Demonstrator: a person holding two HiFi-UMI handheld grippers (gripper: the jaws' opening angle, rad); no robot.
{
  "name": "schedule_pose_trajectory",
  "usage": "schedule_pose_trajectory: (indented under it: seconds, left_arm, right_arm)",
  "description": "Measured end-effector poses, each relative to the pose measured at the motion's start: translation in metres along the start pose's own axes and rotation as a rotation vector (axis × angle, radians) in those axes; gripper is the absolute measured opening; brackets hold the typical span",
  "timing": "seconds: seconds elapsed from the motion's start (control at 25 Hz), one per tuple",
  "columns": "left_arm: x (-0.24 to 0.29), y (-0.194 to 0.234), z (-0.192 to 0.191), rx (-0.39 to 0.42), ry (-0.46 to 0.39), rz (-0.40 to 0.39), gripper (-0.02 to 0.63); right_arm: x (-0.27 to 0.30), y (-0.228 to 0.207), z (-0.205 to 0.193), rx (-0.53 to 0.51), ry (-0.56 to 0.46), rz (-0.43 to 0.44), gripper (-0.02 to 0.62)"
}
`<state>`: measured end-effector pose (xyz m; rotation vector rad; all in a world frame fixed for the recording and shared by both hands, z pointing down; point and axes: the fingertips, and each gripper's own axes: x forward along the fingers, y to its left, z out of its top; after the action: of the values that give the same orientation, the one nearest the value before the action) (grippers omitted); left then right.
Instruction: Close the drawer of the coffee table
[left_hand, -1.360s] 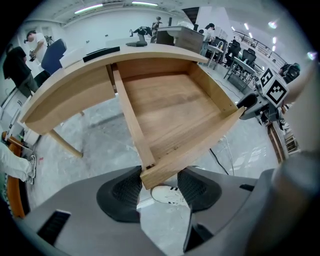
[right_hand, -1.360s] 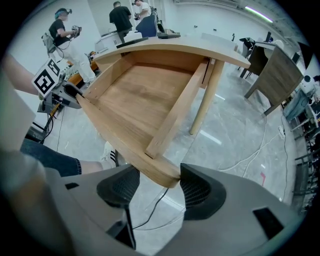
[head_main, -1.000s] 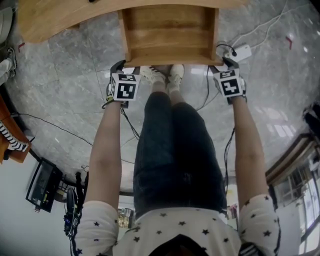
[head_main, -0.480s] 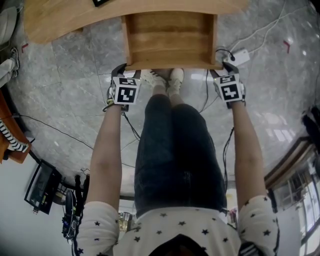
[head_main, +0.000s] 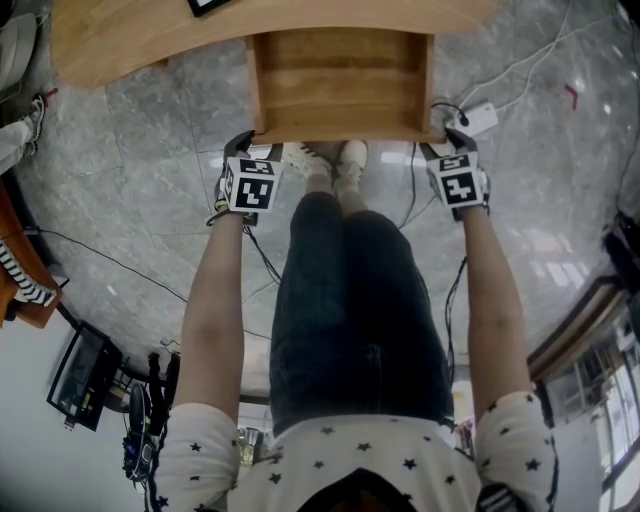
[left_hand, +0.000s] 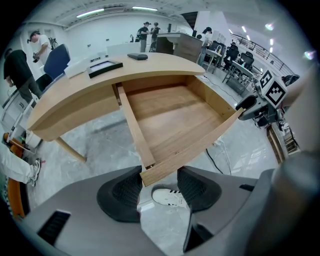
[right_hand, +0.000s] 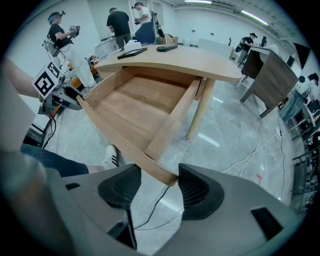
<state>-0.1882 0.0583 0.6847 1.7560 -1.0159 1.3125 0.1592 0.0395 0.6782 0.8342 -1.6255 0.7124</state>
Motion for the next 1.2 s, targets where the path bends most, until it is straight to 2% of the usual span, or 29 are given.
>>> schedule_pose_trajectory:
  seconds: [1.2]
  left_arm:
    - [0.0033, 0.0036, 0.0095, -0.003, -0.007, 0.005, 0.230]
  right_arm:
    - [0.0011, -0.0041, 0.0092, -0.003, 0.004, 0.006, 0.241]
